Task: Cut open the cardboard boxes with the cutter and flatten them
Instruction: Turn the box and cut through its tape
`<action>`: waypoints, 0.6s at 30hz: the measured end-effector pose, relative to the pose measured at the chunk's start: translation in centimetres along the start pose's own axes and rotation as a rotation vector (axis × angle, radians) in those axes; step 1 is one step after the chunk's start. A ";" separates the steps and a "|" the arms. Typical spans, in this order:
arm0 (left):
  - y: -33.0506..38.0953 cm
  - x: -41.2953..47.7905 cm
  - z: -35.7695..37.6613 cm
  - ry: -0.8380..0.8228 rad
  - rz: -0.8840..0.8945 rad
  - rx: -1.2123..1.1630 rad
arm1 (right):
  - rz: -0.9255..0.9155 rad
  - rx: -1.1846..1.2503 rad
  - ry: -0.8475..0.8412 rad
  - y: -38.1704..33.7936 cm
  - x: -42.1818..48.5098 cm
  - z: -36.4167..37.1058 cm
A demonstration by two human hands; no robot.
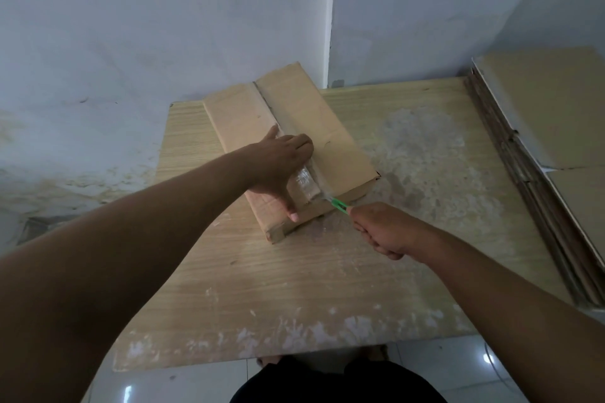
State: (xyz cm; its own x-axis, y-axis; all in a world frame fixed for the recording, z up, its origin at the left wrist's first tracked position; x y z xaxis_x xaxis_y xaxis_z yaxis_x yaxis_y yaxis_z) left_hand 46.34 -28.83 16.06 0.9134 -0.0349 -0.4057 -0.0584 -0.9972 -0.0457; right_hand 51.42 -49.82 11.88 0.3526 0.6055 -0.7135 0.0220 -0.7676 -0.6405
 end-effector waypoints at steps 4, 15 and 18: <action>-0.4 -0.5 -0.1 0.001 -0.029 -0.038 | -0.037 0.046 -0.074 0.0 -0.1 1.6; -0.7 -0.9 0.5 0.094 -0.063 -0.252 | -0.103 0.150 0.218 -0.4 0.9 -1.1; -0.4 -1.0 0.8 0.172 -0.143 -0.391 | -0.149 -0.141 0.330 -1.5 1.2 -1.4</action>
State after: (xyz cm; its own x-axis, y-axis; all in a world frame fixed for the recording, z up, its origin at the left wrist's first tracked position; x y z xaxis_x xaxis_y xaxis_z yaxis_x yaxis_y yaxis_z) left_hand 45.16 -28.34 15.73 0.9566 0.1280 -0.2616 0.2001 -0.9415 0.2713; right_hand 53.17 -48.19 12.40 0.6172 0.6301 -0.4712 0.2163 -0.7117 -0.6683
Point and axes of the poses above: each hand's wrist, its own x-axis towards the middle knuckle, its own z-axis out of the palm, y = z × x, the point moved 6 cm from there along x, towards the middle knuckle, and after that the axes turned 2 degrees about -x, right-handed, at the moved point
